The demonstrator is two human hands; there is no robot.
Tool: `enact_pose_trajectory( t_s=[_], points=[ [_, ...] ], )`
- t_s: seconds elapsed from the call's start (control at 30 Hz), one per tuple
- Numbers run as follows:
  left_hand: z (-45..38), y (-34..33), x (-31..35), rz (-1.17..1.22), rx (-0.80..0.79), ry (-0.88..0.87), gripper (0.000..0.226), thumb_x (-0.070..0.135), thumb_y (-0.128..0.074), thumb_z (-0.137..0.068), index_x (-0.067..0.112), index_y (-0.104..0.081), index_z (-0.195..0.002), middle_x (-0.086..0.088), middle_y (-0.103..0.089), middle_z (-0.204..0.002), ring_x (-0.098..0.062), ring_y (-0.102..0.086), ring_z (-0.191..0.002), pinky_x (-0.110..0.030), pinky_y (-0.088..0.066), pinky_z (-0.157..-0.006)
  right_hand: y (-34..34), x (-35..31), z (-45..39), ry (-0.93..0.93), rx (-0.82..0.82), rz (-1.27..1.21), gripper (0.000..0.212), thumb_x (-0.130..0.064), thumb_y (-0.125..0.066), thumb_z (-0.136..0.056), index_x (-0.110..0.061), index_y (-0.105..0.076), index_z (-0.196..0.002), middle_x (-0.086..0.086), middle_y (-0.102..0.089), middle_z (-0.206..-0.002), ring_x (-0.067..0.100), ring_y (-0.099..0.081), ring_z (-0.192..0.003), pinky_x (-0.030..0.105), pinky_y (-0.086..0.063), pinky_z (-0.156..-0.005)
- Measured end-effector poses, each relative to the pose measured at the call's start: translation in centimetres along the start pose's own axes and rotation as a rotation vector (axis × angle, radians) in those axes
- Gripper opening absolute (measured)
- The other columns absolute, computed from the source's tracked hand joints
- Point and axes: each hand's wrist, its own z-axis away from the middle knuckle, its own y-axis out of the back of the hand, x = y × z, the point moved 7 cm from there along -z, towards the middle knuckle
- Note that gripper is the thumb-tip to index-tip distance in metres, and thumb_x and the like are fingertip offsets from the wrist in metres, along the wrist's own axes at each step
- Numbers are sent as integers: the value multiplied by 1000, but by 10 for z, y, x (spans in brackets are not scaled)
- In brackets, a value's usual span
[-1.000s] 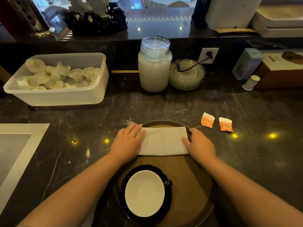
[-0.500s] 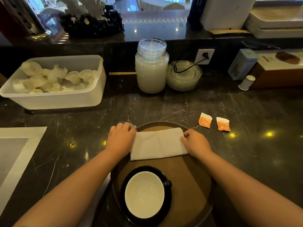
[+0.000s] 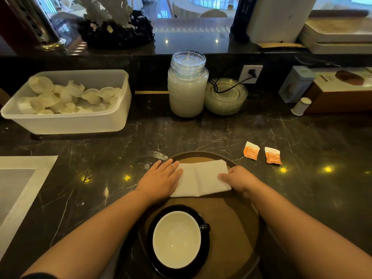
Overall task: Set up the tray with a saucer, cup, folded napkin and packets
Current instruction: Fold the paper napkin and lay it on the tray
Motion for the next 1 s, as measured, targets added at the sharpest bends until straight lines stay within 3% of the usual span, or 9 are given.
enact_pose_trajectory(
  t_s=[0.13,0.23,0.3,0.4,0.57,0.73,0.9,1.0],
  points=[
    [-4,13,3,-5,43,17,55,49,-28,-97,23,-30,-145,-7,-30,-154,-25,-31,-138,-45,-23,-111,4,-2,8,63,-29,-111,16,-25,-63,-90,-14,-59,-101,5,-63,-96,20,-60,-86,30,-45,-60],
    [-15,24,6,24,47,73,50,47,-38,-94,24,-38,-138,-4,-53,-133,-25,-50,-117,-43,-36,-98,23,-8,13,149,42,-54,15,-23,-64,-87,-17,-56,-98,7,-64,-97,23,-61,-89,38,-50,-71],
    [-22,30,9,139,7,121,42,43,-45,-93,24,-42,-130,-1,-60,-115,-23,-57,-104,-42,-40,-91,39,-15,14,191,73,-14,14,-23,-64,-87,-21,-54,-97,5,-63,-96,21,-61,-87,37,-51,-72],
    [-28,27,16,460,-167,195,39,39,-54,-92,21,-48,-125,0,-63,-104,-19,-61,-91,-38,-51,-83,62,-33,13,287,133,17,13,-24,-65,-89,-25,-54,-96,1,-62,-96,17,-60,-86,31,-50,-65],
    [-35,18,31,677,-341,220,27,43,-58,-88,21,-61,-103,-1,-65,-95,-18,-61,-86,-42,-53,-83,80,-69,9,463,173,117,15,-25,-69,-86,-30,-56,-89,-6,-61,-93,9,-59,-82,22,-45,-59],
    [-46,19,23,658,-123,388,32,48,-60,-87,27,-55,-111,8,-62,-102,-9,-58,-86,-30,-50,-73,63,-88,4,604,126,242,16,-22,-67,-87,-32,-55,-87,-12,-58,-90,8,-57,-82,19,-43,-59],
    [-48,15,17,564,-116,428,23,47,-58,-88,28,-56,-77,5,-62,-71,-13,-59,-64,-30,-47,-55,43,-90,18,729,154,301,16,-26,-67,-87,-34,-54,-91,-18,-54,-90,4,-55,-82,17,-46,-65],
    [-48,14,12,642,-128,414,21,41,-60,-89,24,-59,-76,3,-65,-69,-15,-63,-62,-37,-53,-61,22,-75,42,872,168,370,17,-30,-67,-84,-37,-52,-89,-20,-51,-88,-1,-53,-80,15,-44,-65]
  ],
)
